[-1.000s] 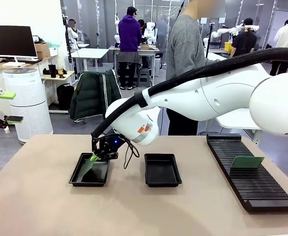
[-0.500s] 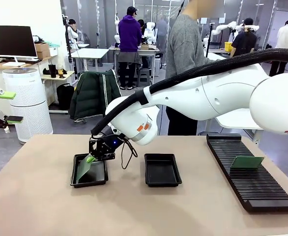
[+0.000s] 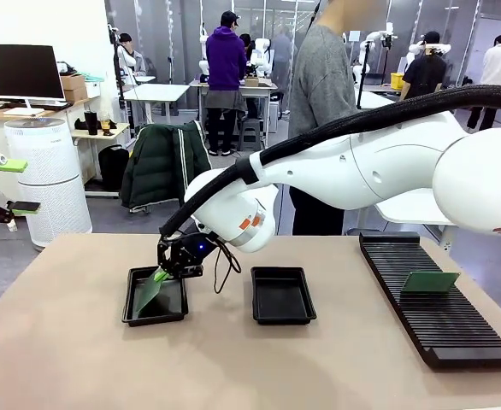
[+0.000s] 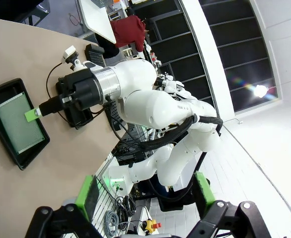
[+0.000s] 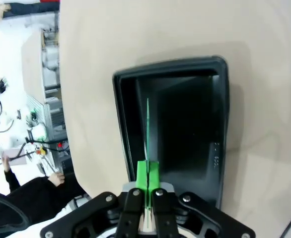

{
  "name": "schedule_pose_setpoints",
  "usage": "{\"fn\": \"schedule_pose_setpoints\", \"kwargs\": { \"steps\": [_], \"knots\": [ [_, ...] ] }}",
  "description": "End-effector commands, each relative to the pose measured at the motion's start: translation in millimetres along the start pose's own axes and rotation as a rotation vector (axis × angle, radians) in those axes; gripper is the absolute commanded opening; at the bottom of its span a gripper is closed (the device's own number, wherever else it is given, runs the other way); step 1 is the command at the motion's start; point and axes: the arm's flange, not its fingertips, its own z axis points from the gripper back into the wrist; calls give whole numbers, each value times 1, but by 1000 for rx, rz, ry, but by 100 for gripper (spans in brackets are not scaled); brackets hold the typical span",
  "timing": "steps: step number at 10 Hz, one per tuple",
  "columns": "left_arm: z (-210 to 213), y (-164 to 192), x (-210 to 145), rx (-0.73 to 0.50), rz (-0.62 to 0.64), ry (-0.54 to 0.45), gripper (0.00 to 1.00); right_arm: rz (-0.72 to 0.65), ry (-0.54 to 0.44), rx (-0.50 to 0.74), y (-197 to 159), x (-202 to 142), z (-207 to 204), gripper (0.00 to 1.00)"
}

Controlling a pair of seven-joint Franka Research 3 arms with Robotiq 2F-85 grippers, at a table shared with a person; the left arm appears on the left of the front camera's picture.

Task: Inspect and transfer BCBs to ESD trays.
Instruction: Pick up the Blank PCB from the PCB Rack and place it in the left ESD tray.

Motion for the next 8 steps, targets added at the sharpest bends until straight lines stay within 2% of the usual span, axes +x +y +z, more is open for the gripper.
{"fn": "schedule_pose_setpoints", "kwargs": {
  "steps": [1, 2, 7, 8],
  "knots": [
    [1, -1, 0, -2, -1, -2, 100, 89, 82, -125, 15, 0, -5, 2],
    [1, -1, 0, -2, -1, -2, 100, 111, 79, -153, 16, 2, -6, 2],
    [1, -1, 0, -2, -1, -2, 100, 123, 68, -121, 8, 11, -12, 2],
    [1, -1, 0, -2, -1, -2, 100, 133, 66, -119, 9, 12, -14, 12]
  ]
}}
